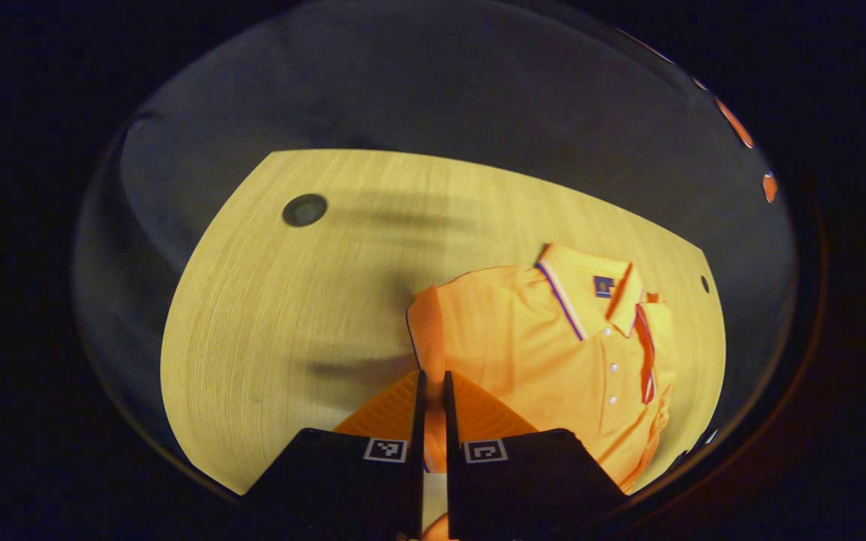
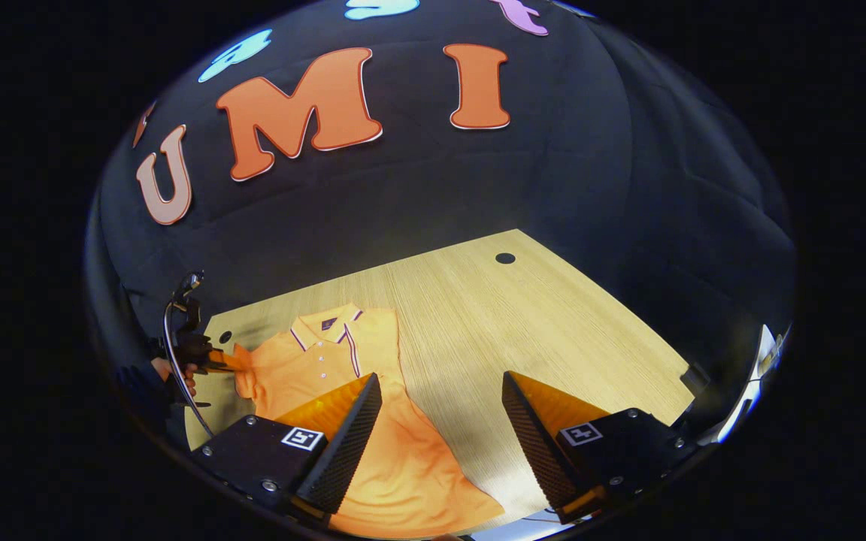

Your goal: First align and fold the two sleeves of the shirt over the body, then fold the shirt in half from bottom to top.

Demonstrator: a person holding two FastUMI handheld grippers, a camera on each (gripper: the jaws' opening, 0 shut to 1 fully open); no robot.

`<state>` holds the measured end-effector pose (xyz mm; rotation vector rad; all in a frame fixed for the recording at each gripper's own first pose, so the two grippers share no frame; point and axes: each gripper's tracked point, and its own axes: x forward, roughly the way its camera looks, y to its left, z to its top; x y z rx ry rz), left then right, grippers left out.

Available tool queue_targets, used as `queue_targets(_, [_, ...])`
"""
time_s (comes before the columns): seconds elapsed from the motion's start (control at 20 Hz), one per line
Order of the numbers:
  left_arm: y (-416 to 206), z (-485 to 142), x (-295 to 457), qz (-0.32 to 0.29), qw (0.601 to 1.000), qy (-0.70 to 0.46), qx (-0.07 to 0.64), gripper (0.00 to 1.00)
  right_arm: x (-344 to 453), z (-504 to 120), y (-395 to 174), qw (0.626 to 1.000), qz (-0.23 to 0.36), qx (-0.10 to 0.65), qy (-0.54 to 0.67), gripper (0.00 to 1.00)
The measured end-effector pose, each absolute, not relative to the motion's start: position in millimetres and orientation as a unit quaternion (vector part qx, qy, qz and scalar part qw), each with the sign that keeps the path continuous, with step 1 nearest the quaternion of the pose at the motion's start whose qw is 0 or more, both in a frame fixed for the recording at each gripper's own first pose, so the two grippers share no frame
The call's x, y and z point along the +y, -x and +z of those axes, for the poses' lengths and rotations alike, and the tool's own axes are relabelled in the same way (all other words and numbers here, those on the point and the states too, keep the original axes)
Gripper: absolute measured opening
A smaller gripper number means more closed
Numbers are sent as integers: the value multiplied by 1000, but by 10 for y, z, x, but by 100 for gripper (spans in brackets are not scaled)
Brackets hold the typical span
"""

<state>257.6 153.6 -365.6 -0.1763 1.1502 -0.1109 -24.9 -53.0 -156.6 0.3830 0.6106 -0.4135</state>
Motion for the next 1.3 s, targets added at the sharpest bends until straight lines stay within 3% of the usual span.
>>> queue_targets(0.15, [-2680, -3487, 1147, -110, 843, 93, 519, 13, -495, -1568, 281, 914, -202, 298, -186, 99])
queue_targets(0.25, [-2685, -3429, 862, -153, 837, 109, 514, 18, -500, -1559, 315, 914, -207, 297, -184, 99])
queue_targets(0.3, [-2628, -3353, 684, -177, 832, 121, 511, 27, -503, -1551, 341, 913, -209, 296, -185, 99])
queue_targets(0.4, [-2607, -3309, 524, -206, 831, 124, 501, 58, -502, -1562, 393, 912, -215, 296, -185, 98])
queue_targets(0.55, [-2546, -3269, 561, -207, 844, 89, 487, 95, -489, -1594, 452, 911, -217, 297, -185, 98])
queue_targets(0.8, [-2332, -2847, 720, -195, 877, 76, 433, 98, -460, -1543, 374, 925, -196, 275, -172, 99])
queue_targets(1.3, [-1507, -1360, 1022, -117, 964, 70, 230, 98, -312, -1099, 259, 975, -91, 179, -94, 98])
